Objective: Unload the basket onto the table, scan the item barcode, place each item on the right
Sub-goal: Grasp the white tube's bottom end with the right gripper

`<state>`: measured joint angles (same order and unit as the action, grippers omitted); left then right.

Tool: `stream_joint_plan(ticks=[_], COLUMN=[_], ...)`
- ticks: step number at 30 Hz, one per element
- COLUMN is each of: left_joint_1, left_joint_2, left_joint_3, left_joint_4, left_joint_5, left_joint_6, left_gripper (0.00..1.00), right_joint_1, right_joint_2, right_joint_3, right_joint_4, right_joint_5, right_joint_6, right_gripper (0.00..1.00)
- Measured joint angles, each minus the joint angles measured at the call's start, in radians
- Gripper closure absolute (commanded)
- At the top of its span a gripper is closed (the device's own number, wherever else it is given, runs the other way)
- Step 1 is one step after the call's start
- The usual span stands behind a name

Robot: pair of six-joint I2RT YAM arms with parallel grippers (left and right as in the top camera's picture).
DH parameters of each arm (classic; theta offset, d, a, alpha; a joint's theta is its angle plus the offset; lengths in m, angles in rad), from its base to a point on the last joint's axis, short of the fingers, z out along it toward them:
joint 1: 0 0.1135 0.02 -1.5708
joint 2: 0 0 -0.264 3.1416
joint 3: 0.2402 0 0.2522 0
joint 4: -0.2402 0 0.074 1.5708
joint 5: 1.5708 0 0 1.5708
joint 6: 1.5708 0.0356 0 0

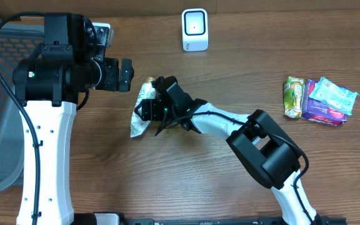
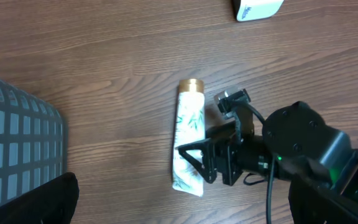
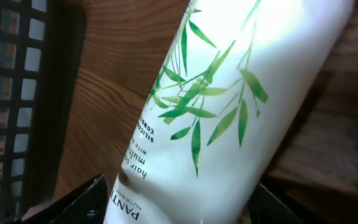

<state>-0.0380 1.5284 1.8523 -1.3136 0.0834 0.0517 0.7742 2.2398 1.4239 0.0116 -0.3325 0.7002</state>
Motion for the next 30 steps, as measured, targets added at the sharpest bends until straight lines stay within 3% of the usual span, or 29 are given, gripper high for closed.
stream_joint_plan(ticks=[10,16,18,23,30], left_joint_1=[0.000,0.000,0.000,0.000,0.000], left_joint_2=[0.000,0.000,0.000,0.000,0.000], left_joint_3=[0.000,0.000,0.000,0.000,0.000], left_joint_4=[0.000,0.000,0.000,0.000,0.000], left_joint_5=[0.000,0.000,0.000,0.000,0.000], left_joint_6=[0.000,0.000,0.000,0.000,0.000], left_gripper=[0.00,0.00,0.00,0.00,0.00], right_joint_1=[0.033,0.044,0.044,0.024,-0.054], right_joint_2=[0.015,0.028,0.028,0.027,-0.052], right_joint_3=[0.005,0.011,0.014,0.048,0.064], right_joint_4=[0.033,0.028,0.023,-0.049,-0.343], right_joint_5=[0.130,0.154,0.145,0.078,-0.040], right_joint_6=[0.006,0.017,0.025,0.023,-0.006], right_gripper=[0.45,0.90,0.96,0.96,0.96])
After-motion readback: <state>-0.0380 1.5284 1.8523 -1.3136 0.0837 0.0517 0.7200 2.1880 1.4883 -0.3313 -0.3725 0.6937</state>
